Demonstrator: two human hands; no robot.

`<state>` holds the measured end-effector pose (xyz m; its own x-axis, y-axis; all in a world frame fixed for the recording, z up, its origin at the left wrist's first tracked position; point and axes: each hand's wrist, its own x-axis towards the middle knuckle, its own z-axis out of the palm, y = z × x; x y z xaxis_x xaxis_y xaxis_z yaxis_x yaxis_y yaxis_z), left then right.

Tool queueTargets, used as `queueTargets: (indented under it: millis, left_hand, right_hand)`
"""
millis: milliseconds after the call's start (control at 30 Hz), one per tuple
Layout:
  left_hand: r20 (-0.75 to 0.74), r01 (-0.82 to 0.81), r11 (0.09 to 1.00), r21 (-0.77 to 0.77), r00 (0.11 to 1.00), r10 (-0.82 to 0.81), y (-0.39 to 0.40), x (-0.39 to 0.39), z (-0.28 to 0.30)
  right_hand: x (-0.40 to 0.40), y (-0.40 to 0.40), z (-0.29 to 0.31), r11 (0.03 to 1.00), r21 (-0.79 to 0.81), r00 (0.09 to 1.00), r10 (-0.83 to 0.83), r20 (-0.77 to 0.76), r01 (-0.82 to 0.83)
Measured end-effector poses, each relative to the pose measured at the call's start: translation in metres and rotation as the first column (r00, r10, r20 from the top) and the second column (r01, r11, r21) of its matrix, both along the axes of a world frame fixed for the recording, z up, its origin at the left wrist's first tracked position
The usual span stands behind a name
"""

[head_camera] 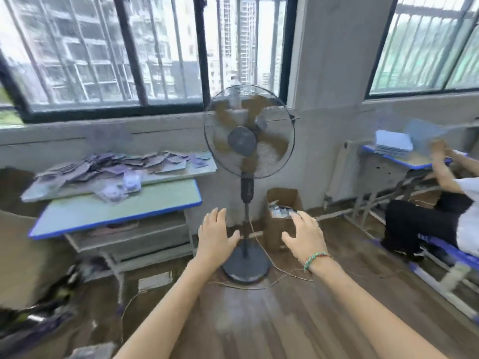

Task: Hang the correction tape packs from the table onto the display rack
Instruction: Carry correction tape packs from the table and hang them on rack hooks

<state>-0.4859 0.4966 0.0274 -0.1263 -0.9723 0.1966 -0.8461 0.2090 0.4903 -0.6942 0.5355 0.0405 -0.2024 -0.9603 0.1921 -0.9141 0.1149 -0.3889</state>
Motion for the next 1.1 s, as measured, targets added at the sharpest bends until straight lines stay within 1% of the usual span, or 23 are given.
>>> queueTargets:
  millis: [167,300,467,667,767,900,1100]
  left_hand:
    - [0.021,-0.186,0.981,0.053,0.983,0.185,-0.024,0.107,-0.008]
    - [0.025,-0.285,0.955,0.077,0.959,0.284,-0.042,0.157,-0.018]
    - [-0.005,-0.356,0.922,0.151,0.933,0.36,-0.072,0.193,-0.037]
    - [-0.063,-0.455,0.875,0.164,0.881,0.469,-0.137,0.23,-0.04]
    - [-0.047,-0.514,0.841,0.169,0.848,0.528,-0.18,0.249,-0.035]
    - [0.009,-0.58,0.804,0.127,0.812,0.584,-0.241,0.275,-0.025]
    - [-0.002,-0.647,0.749,0.144,0.757,0.654,-0.292,0.307,-0.03]
  right_hand:
    - [0.103,-0.061,-0.007,0.982,0.032,0.983,0.184,0.012,-0.185]
    - [0.15,-0.103,-0.01,0.963,0.052,0.964,0.265,0.015,-0.266]
    - [0.187,-0.156,-0.022,0.936,0.075,0.939,0.342,0.036,-0.343]
    - [0.221,-0.253,-0.028,0.906,0.066,0.908,0.415,0.057,-0.418]
    - [0.24,-0.31,-0.024,0.89,0.068,0.891,0.447,0.08,-0.452]
    - [0.27,-0.376,-0.025,0.87,0.072,0.872,0.481,0.089,-0.488]
    - [0.309,-0.434,-0.046,0.823,0.151,0.836,0.54,0.093,-0.548]
